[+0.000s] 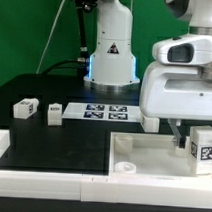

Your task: Assemble one leg

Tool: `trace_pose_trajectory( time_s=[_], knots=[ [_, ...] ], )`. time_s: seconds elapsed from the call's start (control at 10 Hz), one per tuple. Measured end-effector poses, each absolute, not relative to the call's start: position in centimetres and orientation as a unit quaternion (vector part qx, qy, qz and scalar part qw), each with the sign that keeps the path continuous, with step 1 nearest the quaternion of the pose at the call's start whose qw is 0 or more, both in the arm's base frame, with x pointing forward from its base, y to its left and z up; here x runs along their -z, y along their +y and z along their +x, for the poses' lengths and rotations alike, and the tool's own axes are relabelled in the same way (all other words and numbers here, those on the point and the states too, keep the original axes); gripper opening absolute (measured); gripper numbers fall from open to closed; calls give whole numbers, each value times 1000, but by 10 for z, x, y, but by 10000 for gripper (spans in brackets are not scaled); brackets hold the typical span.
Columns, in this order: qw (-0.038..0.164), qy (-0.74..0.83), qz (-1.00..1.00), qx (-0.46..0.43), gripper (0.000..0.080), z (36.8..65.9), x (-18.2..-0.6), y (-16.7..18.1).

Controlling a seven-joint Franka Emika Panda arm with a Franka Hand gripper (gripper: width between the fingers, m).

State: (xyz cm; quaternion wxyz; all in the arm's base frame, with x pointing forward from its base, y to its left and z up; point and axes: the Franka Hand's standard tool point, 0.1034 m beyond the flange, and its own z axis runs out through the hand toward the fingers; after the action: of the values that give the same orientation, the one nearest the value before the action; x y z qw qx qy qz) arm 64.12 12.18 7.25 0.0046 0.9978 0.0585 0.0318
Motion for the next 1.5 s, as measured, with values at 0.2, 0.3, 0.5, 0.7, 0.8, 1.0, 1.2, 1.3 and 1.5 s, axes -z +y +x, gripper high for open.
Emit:
trace_pose_trajectory(
  time_s=[0.2, 0.3, 0.5, 0.7, 0.8, 1.0, 1.2, 1.3, 1.5],
  knots=[
    [5, 66, 997, -31, 514, 641, -72, 121],
    [4, 57, 998, -31, 514, 641, -72, 121],
    [4, 45, 998, -31, 291, 641, -72, 121],
    [0, -57, 998, -31, 291, 641, -72, 122],
    [-2, -151, 988, -30, 291, 640, -71, 121],
    [-9, -292, 956, -27, 291, 640, -70, 118],
    [-11, -443, 896, -18, 291, 639, -69, 116],
    [-8, -512, 859, -14, 291, 639, -69, 117],
    [-5, -604, 797, -10, 291, 639, -69, 114]
  ],
)
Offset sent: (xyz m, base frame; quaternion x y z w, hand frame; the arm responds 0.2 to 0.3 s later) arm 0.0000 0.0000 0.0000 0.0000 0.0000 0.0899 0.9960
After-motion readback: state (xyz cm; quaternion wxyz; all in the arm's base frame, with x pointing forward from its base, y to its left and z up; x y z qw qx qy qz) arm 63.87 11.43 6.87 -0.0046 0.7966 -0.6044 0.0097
